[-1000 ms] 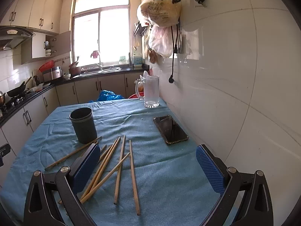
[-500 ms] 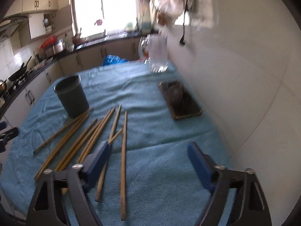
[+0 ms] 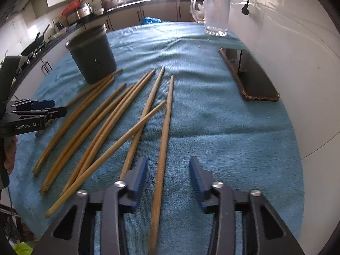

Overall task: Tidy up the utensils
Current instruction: 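Close the left tool on a wooden chopstick while the right tool grasps another, then lift both held chopsticks upright and carry them over the black cup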

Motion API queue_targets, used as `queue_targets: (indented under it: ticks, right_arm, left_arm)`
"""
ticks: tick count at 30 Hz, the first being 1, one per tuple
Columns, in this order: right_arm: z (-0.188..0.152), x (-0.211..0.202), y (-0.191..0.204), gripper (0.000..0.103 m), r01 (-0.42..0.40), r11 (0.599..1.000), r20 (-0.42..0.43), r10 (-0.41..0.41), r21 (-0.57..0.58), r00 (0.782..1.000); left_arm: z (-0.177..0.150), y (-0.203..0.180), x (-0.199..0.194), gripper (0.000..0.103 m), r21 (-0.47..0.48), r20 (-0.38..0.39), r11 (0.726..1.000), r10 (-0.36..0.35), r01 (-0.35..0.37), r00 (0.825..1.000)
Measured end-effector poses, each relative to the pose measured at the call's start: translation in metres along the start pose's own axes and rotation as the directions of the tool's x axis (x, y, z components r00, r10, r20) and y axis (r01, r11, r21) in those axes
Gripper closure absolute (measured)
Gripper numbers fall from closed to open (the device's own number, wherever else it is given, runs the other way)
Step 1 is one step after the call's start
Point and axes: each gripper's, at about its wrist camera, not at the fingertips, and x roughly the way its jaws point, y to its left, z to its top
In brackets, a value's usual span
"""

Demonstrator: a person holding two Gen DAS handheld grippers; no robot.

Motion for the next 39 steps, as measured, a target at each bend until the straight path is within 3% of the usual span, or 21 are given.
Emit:
queue_targets:
  ticks: [1, 2, 3, 5, 9, 13, 17, 19, 21, 30, 37, 38, 39]
  right_arm:
    - [0.0, 0.001, 0.0, 0.077, 0.008, 1.0, 0.0, -0.008, 0.001, 1.0]
    - [0.001, 0.002, 0.0, 0.082, 0.01, 1.0, 0.002, -0.01, 0.004, 1.0]
    - [0.001, 0.002, -0.001, 0.089, -0.007, 1.0, -0.005, 0.007, 0.018, 1.0]
    - [0.0, 0.0, -0.007, 0.095, -0.028, 0.998, -0.015, 0.029, 0.062, 0.999]
    - [-0.006, -0.007, -0.015, 0.095, -0.043, 0.99, -0.026, 0.047, 0.135, 0.999]
    - [-0.02, -0.015, -0.021, 0.095, -0.035, 0.985, -0.048, 0.044, 0.172, 0.998]
    - [-0.025, -0.018, -0.025, 0.087, -0.027, 0.985, -0.047, 0.036, 0.17, 0.998]
    - [-0.022, -0.019, -0.026, 0.078, -0.005, 0.988, -0.052, 0.013, 0.157, 0.999]
    - [-0.015, -0.017, -0.028, 0.076, 0.021, 0.99, -0.052, -0.014, 0.141, 0.999]
    - [0.033, 0.011, -0.036, 0.076, 0.048, 0.991, -0.103, -0.035, 0.122, 0.994]
    - [0.067, 0.034, -0.029, 0.076, 0.075, 0.995, -0.133, -0.066, 0.063, 0.989]
    - [0.07, 0.036, -0.028, 0.077, 0.076, 0.996, -0.134, -0.068, 0.055, 0.989]
    - [0.073, 0.037, -0.027, 0.084, 0.077, 0.996, -0.132, -0.07, 0.049, 0.989]
  left_arm:
    - [0.0, 0.0, 0.0, 0.069, -0.01, 0.005, 1.0, 0.001, -0.001, 1.0]
    - [-0.001, 0.0, 0.001, 0.085, -0.023, -0.005, 1.0, -0.003, 0.002, 1.0]
    - [-0.002, 0.001, 0.001, 0.089, -0.044, -0.019, 0.999, -0.012, 0.011, 1.0]
    - [-0.005, 0.005, 0.001, 0.089, -0.108, -0.042, 0.993, -0.05, 0.046, 0.998]
    - [-0.021, 0.014, -0.002, 0.089, -0.243, -0.088, 0.966, -0.106, 0.082, 0.99]
    - [-0.041, 0.017, -0.008, 0.089, -0.31, -0.121, 0.949, -0.102, 0.06, 0.987]
    - [-0.04, 0.014, -0.008, 0.086, -0.269, -0.128, 0.963, -0.042, 0.006, 0.991]
    - [-0.031, 0.011, -0.006, 0.081, -0.237, -0.129, 0.971, -0.016, -0.016, 0.992]
    - [-0.02, 0.004, -0.006, 0.08, -0.201, -0.125, 0.979, -0.005, -0.021, 0.992]
    - [0.016, -0.008, 0.011, 0.08, -0.081, -0.121, 0.997, -0.019, 0.01, 0.992]
    - [0.036, -0.016, 0.019, 0.08, -0.058, -0.105, 0.998, -0.026, 0.02, 0.994]
    - [0.039, -0.016, 0.019, 0.08, -0.057, -0.1, 0.998, -0.027, 0.021, 0.995]
    - [0.042, -0.017, 0.02, 0.08, -0.058, -0.096, 0.998, -0.027, 0.021, 0.995]
